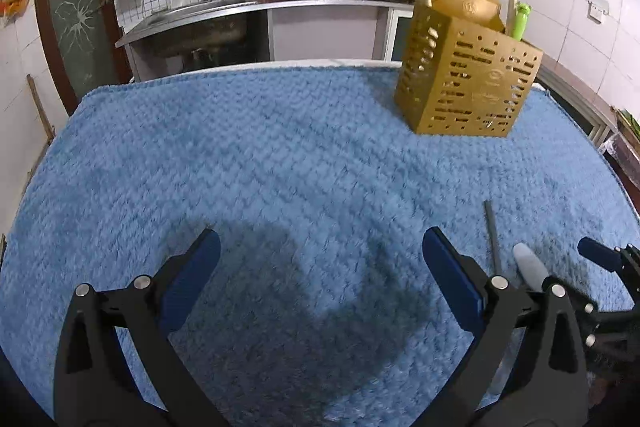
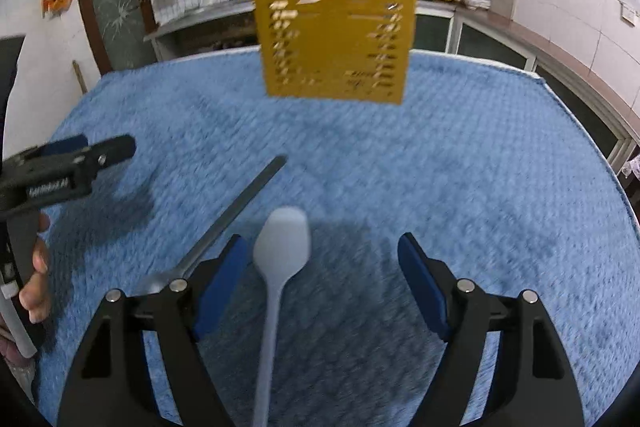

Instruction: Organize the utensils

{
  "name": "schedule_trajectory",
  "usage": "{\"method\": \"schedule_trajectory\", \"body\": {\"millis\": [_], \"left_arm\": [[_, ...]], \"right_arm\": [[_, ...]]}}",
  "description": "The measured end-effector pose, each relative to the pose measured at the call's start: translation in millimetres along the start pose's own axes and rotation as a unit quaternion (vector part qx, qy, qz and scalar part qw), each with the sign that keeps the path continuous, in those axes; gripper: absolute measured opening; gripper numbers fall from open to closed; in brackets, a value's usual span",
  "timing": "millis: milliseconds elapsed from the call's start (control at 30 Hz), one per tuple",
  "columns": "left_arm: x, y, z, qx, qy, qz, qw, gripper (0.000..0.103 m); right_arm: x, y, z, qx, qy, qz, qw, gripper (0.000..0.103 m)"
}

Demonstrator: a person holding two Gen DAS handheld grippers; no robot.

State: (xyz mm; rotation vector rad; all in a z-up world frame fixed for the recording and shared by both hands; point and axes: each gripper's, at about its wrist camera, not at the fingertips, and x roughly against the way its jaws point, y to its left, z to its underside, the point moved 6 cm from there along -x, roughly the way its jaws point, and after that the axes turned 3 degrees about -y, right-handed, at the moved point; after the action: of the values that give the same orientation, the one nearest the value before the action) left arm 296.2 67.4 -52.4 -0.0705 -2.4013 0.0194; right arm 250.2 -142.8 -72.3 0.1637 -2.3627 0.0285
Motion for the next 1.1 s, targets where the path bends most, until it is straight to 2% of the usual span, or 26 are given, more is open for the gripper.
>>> {"method": "schedule_trajectory", "body": {"millis": [67,200,267,300,467,567,767,867,933,1000,1100], "left_arm": [[0,1,1,0.0,0.0,0.002,1.0,0.098],[1,0,1,0.006,0.002,0.014,0.9999,0.098],[2,-2,0,0.007,0.003,0.02,0.9998,0.098],[3,-5,0,0.006,0.005,0.025,0.9996,0.098],[5,-22,-3,0.0,0.012,0.048,0.9988,0.098],[4,-42,-4,-0.015,0.027,0.06,0.9978,0.097],[-2,-86,-8,-0.053,0.039,0.072,0.9952,0.097],[-10,-107,-6,-0.068,0.052,0.082,0.9929,0.089],[-17,-116,-3,-0.075,0.064,0.087,0.9913,0.079],[-26,-125,1,-0.079,0.084,0.093,0.989,0.057],[-40,-132,5,-0.073,0.113,0.103,0.9854,0.031]], "right_arm": [[-5,2,3,-0.003,0.015,0.001,1.0,0.057],[-13,5,3,-0.011,0.031,-0.01,0.999,0.048],[-15,6,-1,-0.008,0.032,-0.013,0.999,0.033],[-17,6,-2,-0.009,0.033,-0.014,0.999,0.031],[-21,-6,-13,-0.017,0.035,-0.025,0.999,0.007],[-21,-24,-19,-0.036,0.033,-0.031,0.998,0.005],[-18,-67,-30,-0.052,0.032,-0.018,0.998,0.005],[-19,-88,-31,-0.058,0.035,-0.007,0.998,0.005],[-20,-100,-31,-0.06,0.039,-0.001,0.997,0.005],[-22,-111,-29,-0.062,0.043,0.005,0.997,0.005],[-24,-124,-27,-0.066,0.045,0.009,0.997,0.005]]}}
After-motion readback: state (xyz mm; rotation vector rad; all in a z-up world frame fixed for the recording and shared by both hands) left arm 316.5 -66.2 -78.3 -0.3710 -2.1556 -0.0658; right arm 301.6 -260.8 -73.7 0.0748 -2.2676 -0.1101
